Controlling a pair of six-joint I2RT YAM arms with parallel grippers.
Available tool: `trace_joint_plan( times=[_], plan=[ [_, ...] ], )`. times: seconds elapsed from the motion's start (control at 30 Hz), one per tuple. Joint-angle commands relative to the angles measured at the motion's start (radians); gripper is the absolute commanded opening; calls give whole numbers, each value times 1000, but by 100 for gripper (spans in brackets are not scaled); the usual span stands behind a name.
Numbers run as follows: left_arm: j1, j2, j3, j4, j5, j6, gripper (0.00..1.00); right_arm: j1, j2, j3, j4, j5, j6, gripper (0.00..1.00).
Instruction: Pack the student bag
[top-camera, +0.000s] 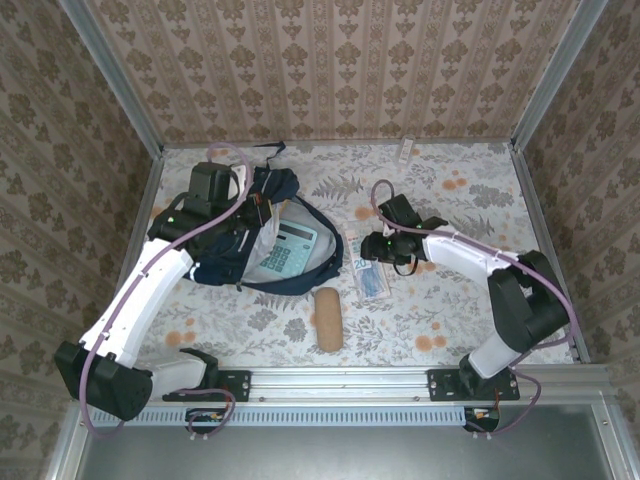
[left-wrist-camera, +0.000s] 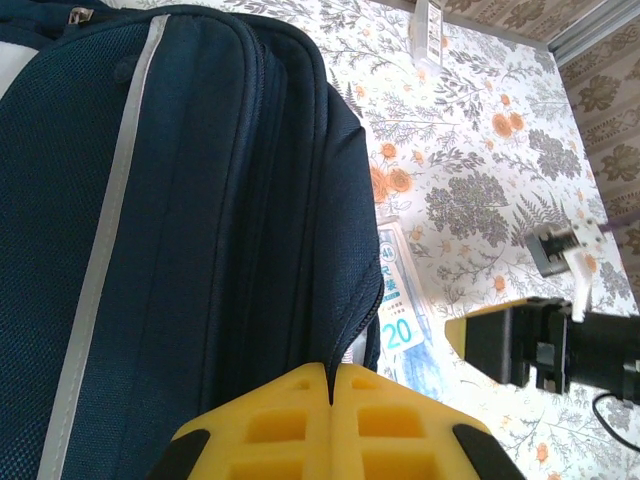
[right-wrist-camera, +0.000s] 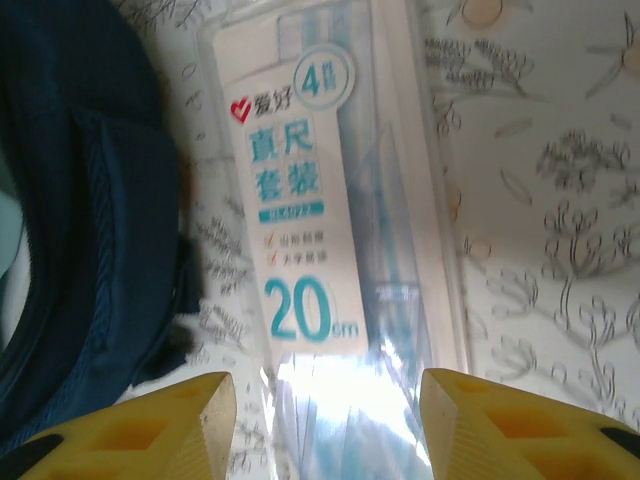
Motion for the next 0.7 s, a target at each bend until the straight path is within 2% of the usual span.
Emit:
trace_joint_plan(
  times=[0.0,0.2,0.47,0.67],
  plan=[
    [8,-39,-1,58,-2,-17,0,-21,80,48,-66,-32,-88,54],
    [8,-44,2,51,-5,-14,0,-22,169,106,-62,-55,-127,66],
    [8,-39,11,48,-4,-10,0,0,249,157,-65,-59,-151,68],
    [8,-42,12,41,-7,-8,0,24,288,158,-105,17,-140,68]
  ],
)
